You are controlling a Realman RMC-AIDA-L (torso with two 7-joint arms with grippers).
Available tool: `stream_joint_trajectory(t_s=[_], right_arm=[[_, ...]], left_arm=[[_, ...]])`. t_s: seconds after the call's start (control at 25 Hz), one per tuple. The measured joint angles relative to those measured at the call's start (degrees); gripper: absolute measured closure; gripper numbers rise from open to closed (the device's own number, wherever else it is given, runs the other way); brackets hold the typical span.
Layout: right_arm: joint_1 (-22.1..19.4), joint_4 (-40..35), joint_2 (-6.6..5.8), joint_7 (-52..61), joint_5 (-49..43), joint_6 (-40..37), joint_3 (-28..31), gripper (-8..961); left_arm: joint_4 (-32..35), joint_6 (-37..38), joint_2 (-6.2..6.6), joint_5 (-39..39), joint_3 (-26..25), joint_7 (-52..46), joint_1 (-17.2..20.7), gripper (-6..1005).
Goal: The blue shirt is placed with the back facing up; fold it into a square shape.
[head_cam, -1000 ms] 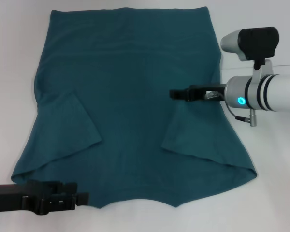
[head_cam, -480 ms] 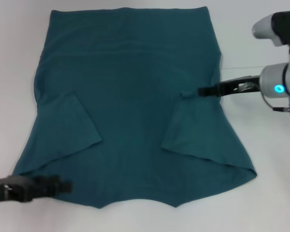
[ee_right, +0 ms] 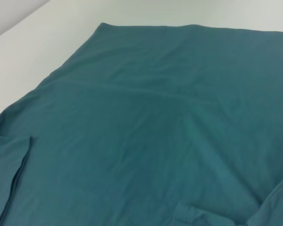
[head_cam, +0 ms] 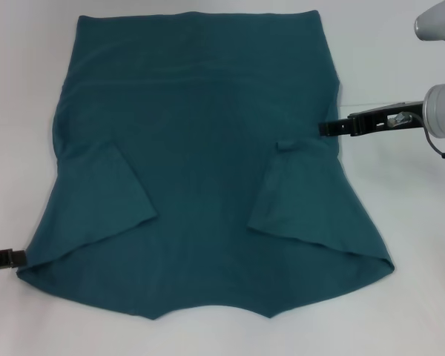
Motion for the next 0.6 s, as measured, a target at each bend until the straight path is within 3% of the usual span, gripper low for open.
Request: stream_joint_trajectory(t_s=[0.12, 0.36, 0.6], right_arm=[[0.41, -0.05, 0.11, 0.02, -0.82, -0.03, 0.0, 204], [0.92, -0.1, 0.49, 0.08, -2.02, 0.01, 0.0, 204], [1.09, -0.14, 0.64, 0.1, -2.06, 0.26, 0.05, 203]], left_arm=[[-1.06, -1.29, 0.13, 1.79, 0.16, -0.53, -1.19, 317], [-3.31, -4.3, 0.45, 4.32, 1.79, -0.81, -3.1, 161], [-5.03, -5.38, 0.78, 4.8, 3.19, -0.84, -3.93, 133]])
